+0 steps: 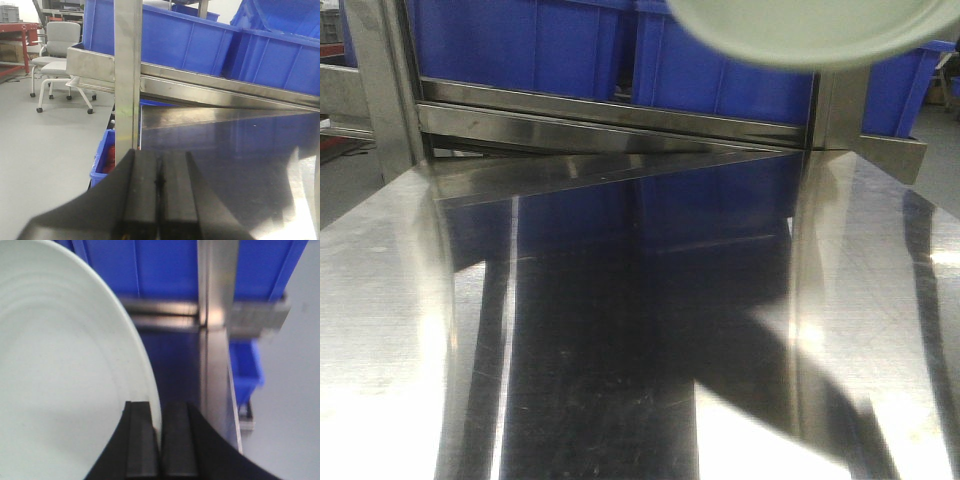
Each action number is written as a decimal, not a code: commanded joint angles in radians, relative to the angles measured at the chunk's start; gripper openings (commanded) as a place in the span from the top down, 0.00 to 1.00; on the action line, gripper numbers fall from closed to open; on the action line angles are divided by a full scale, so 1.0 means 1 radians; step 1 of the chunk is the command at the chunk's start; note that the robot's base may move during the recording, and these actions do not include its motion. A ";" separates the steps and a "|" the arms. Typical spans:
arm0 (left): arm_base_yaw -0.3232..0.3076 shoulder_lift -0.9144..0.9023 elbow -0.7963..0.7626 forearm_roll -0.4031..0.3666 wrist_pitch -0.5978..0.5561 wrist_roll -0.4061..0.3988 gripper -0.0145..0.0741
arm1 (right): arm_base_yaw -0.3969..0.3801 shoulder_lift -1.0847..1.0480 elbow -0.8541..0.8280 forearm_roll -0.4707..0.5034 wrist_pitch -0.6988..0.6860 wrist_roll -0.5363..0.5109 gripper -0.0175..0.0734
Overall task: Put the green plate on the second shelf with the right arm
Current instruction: 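Grasp the plate rim with the right gripper and lift it up, then hold the plate raised in the right gripper beside the robot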
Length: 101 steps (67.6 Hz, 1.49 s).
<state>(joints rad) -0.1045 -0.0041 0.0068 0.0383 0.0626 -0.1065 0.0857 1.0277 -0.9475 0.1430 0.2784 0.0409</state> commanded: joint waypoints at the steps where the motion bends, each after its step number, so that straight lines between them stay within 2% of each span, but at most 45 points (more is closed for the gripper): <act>1: 0.000 -0.017 0.041 -0.003 -0.083 -0.002 0.69 | -0.001 -0.176 0.069 -0.051 -0.198 -0.010 0.75; 13: 0.000 -0.017 0.041 -0.003 -0.083 -0.002 0.69 | -0.001 -0.482 0.254 -0.191 -0.256 -0.019 0.75; 28: 0.000 -0.017 0.041 -0.003 -0.083 -0.002 0.69 | -0.005 -0.805 0.419 -0.261 -0.238 -0.019 0.75; 38: 0.000 -0.017 0.041 -0.003 -0.083 -0.002 0.69 | -0.005 -0.940 0.510 -0.258 -0.230 -0.019 0.75; 52: 0.000 -0.017 0.041 -0.003 -0.083 -0.002 0.69 | -0.005 -0.967 0.558 -0.258 -0.308 -0.019 0.75; 101: 0.000 -0.017 0.041 -0.003 -0.083 -0.002 0.69 | -0.005 -0.967 0.558 -0.258 -0.294 -0.019 0.75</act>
<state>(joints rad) -0.1045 -0.0041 0.0068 0.0383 0.0626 -0.1065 0.0857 0.0478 -0.3607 -0.1141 0.0954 0.0175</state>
